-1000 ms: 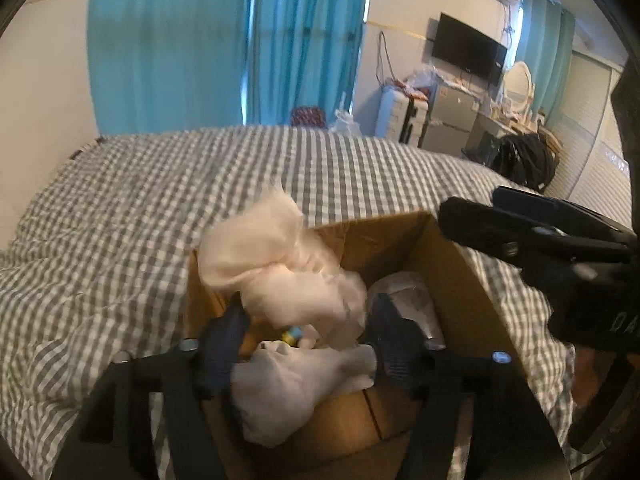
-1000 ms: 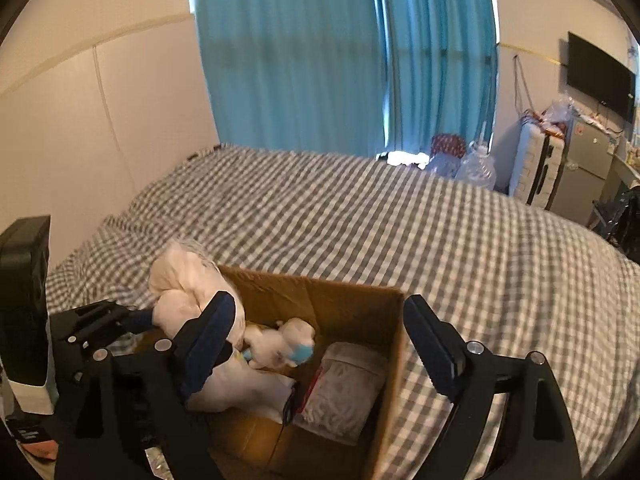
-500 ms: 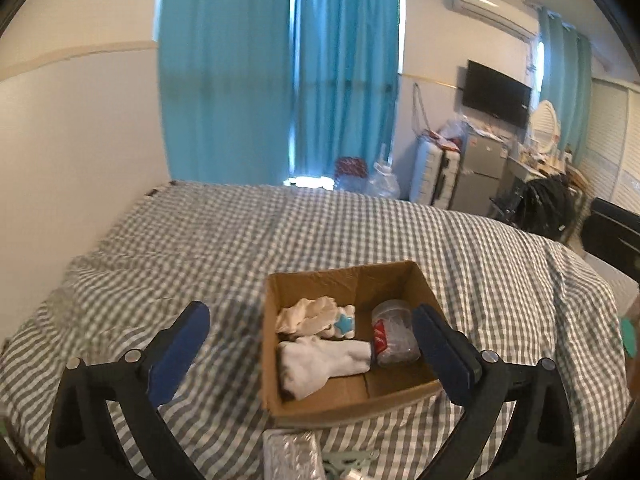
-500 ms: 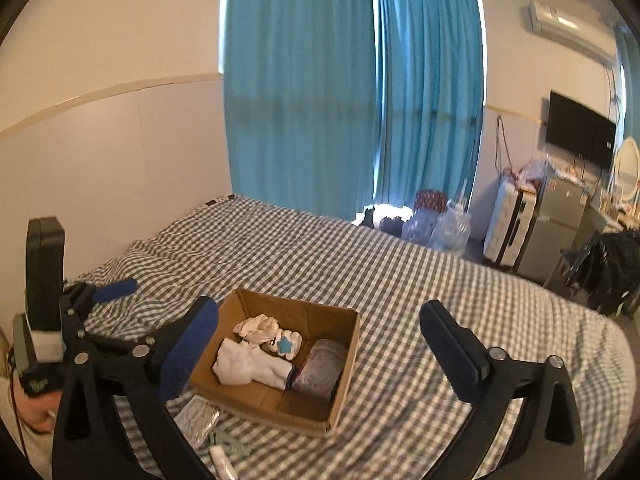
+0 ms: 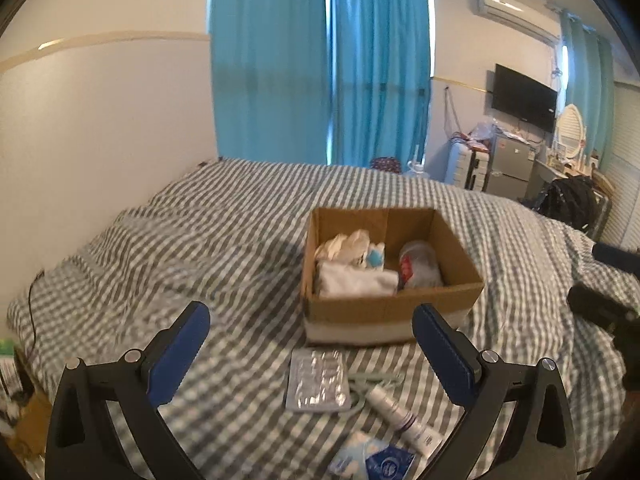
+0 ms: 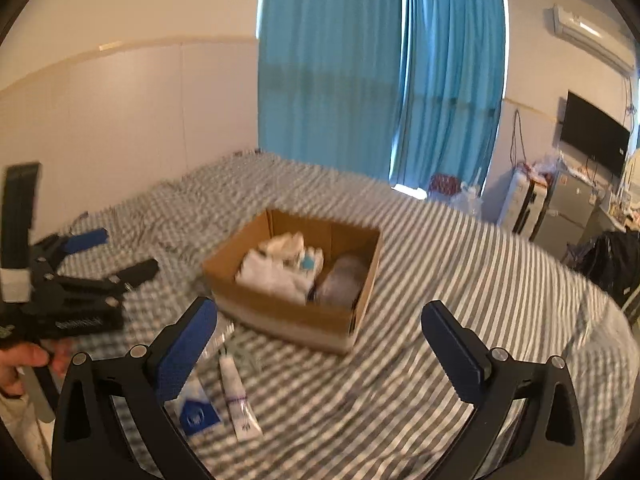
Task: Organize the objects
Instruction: 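Grasp the tissue pack with the left gripper while the right grasps the toothpaste tube, then carry tissue pack and toothpaste tube into the box and release both, then grasp the foil blister pack with the left gripper while the right grasps the grey hanger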
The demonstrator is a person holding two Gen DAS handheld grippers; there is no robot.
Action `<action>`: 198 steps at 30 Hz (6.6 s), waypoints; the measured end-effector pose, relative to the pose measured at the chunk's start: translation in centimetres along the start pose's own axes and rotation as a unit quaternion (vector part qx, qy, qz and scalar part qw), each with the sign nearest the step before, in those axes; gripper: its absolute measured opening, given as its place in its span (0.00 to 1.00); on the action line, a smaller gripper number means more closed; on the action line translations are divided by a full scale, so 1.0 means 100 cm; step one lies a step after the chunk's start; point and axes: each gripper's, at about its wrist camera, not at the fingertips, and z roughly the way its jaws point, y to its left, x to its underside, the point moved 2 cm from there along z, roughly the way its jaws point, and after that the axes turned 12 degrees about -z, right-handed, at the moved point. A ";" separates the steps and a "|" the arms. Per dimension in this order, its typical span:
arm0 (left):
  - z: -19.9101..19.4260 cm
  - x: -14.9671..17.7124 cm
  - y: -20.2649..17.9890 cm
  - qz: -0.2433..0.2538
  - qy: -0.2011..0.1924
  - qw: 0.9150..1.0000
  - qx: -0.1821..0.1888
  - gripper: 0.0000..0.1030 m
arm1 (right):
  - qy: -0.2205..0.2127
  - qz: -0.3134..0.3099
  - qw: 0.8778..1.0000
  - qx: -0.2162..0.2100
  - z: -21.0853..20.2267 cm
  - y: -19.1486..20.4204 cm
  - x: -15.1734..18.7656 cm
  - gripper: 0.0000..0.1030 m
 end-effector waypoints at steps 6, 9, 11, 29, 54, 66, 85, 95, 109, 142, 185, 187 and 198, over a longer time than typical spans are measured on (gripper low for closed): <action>0.021 0.065 0.007 -0.004 0.049 0.999 -0.009 1.00 | 0.042 0.018 0.998 -0.033 0.037 0.017 0.059 1.00; 0.030 0.099 -0.002 0.022 0.080 0.996 0.008 1.00 | 0.058 0.035 0.997 -0.038 0.051 0.015 0.086 1.00; 0.036 0.115 -0.012 0.047 0.098 0.994 0.012 1.00 | 0.082 0.053 0.994 -0.039 0.060 0.012 0.100 1.00; 0.064 0.167 -0.012 0.078 0.175 0.977 0.093 0.89 | 0.127 0.061 0.990 -0.019 0.081 0.025 0.116 1.00; 0.063 0.127 0.046 0.018 0.178 0.979 0.102 0.25 | 0.187 0.027 0.978 -0.092 0.150 0.110 0.110 0.34; 0.028 0.113 0.029 0.030 0.148 0.983 0.108 0.25 | 0.131 0.062 0.986 -0.080 0.088 0.107 0.097 0.26; 0.004 -0.019 -0.033 0.055 0.052 0.985 0.155 0.25 | 0.013 0.053 0.998 -0.027 0.003 0.038 -0.010 0.26; 0.093 -0.079 -0.050 0.069 0.048 0.987 0.141 0.25 | -0.005 0.085 0.996 -0.037 0.075 -0.018 -0.066 0.26; 0.213 -0.050 -0.052 0.052 0.121 0.983 0.126 0.25 | 0.061 0.106 0.991 -0.049 0.211 -0.041 -0.031 0.26; 0.023 -0.088 -0.050 0.077 0.000 0.989 0.126 1.00 | -0.024 0.086 0.994 0.069 0.012 -0.034 -0.052 1.00; 0.149 0.090 0.025 0.009 0.167 0.984 0.059 0.70 | 0.125 0.111 0.983 0.072 0.140 0.012 0.090 1.00; 0.147 0.091 0.025 0.014 0.164 0.984 0.061 0.69 | 0.126 0.112 0.983 0.072 0.140 0.014 0.090 1.00; 0.118 0.083 0.035 0.009 0.146 0.988 0.047 0.69 | 0.114 0.109 0.985 0.063 0.120 0.040 0.087 1.00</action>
